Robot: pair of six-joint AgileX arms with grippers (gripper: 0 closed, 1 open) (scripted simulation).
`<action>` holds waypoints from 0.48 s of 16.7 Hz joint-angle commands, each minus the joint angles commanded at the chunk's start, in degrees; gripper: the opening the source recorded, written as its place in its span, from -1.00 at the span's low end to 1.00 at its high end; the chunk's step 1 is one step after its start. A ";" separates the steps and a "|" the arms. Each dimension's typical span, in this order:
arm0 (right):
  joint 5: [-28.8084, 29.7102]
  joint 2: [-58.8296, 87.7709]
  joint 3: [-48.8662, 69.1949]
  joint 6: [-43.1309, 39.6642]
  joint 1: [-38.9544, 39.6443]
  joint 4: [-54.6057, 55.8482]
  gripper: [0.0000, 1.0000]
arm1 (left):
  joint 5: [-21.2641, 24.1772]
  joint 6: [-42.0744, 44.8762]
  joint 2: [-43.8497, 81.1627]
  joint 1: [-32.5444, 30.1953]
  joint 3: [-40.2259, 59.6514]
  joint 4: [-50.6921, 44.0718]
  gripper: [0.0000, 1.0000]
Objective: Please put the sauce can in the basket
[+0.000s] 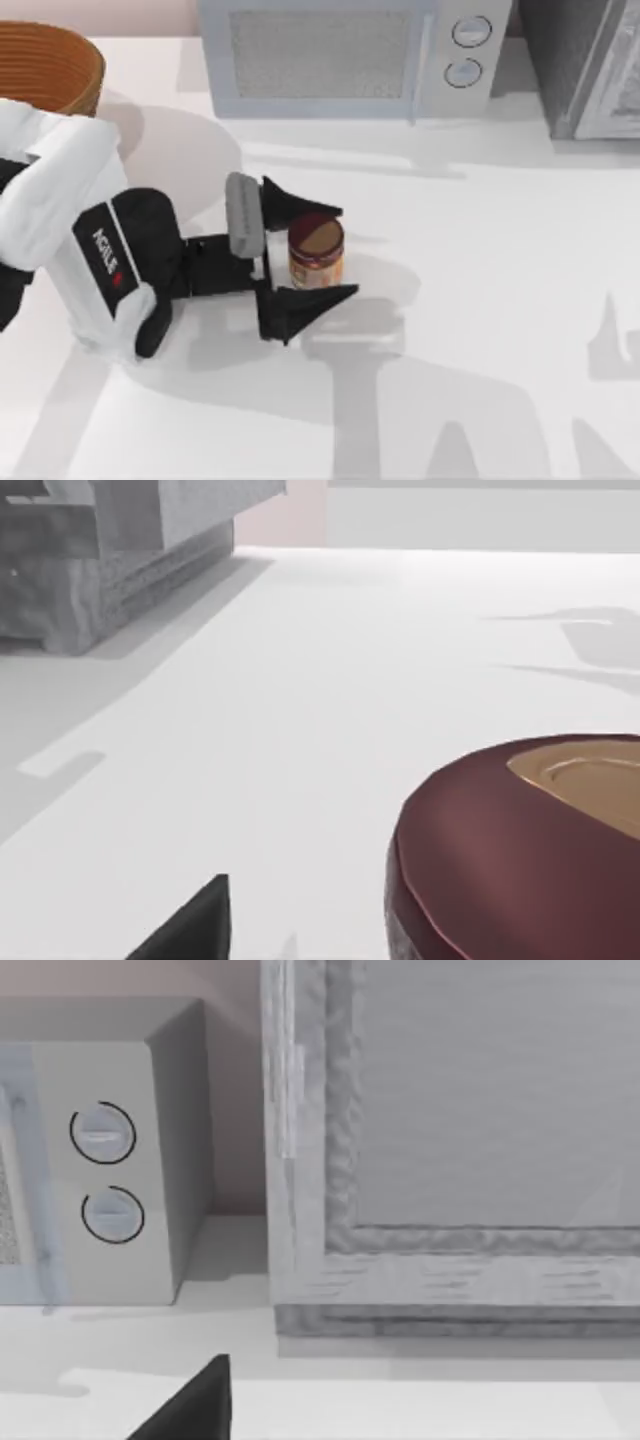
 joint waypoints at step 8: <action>0.00 0.00 0.00 0.00 0.00 0.00 1.00 | 0.00 0.00 0.00 0.00 0.00 0.00 0.25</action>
